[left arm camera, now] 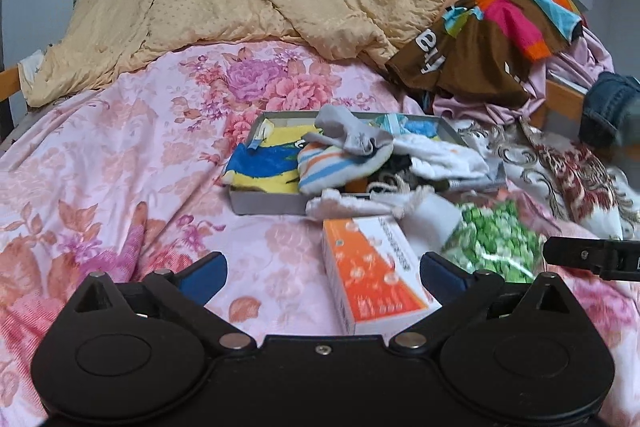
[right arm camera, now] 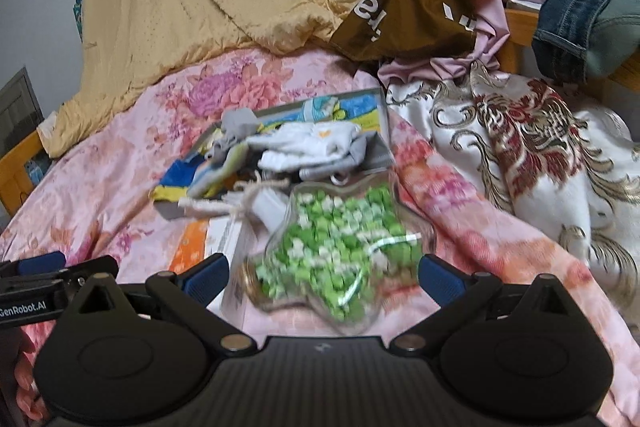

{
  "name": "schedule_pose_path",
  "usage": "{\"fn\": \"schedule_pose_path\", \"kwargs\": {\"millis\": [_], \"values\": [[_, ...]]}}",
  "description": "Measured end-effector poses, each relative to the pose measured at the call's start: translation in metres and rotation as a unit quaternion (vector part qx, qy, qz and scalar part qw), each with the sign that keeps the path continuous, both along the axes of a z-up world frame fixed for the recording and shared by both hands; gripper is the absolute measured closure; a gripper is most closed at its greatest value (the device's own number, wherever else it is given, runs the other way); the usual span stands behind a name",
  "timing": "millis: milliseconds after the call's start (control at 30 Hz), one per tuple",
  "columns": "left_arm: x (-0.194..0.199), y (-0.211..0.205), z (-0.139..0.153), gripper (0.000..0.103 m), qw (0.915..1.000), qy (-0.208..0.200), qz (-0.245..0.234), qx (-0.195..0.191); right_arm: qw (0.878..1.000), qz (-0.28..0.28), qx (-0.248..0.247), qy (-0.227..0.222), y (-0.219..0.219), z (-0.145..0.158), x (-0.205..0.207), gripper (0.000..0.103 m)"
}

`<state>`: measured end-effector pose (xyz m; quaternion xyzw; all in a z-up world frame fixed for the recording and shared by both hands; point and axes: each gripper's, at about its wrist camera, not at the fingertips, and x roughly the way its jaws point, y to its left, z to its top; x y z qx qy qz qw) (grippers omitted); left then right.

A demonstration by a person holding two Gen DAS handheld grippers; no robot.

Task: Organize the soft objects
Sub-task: 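Open both grippers and withdraw them from the tray, then reach left tool toward white printed strip while right reaches white drawstring bag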

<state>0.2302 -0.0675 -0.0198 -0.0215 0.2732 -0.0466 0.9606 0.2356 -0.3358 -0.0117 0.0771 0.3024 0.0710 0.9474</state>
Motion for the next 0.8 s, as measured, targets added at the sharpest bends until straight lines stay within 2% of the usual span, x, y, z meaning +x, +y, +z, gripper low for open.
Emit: {"fn": "schedule_pose_path", "kwargs": {"millis": [200, 500, 800], "values": [[-0.023, 0.005, -0.005, 0.001, 0.9999, 0.001, -0.003, 0.013, 1.000, 0.014, -0.020, 0.017, 0.011, -0.004, -0.020, 0.000], [-0.054, 0.021, -0.015, 0.001, 0.9997, 0.016, 0.016, 0.007, 0.999, 0.027, -0.033, 0.023, 0.022, -0.002, -0.037, 0.000], [-0.069, 0.040, -0.024, 0.001, 0.9987, 0.028, 0.040, 0.011, 0.995, 0.073, -0.062, 0.027, 0.042, -0.004, -0.040, 0.000]]}}
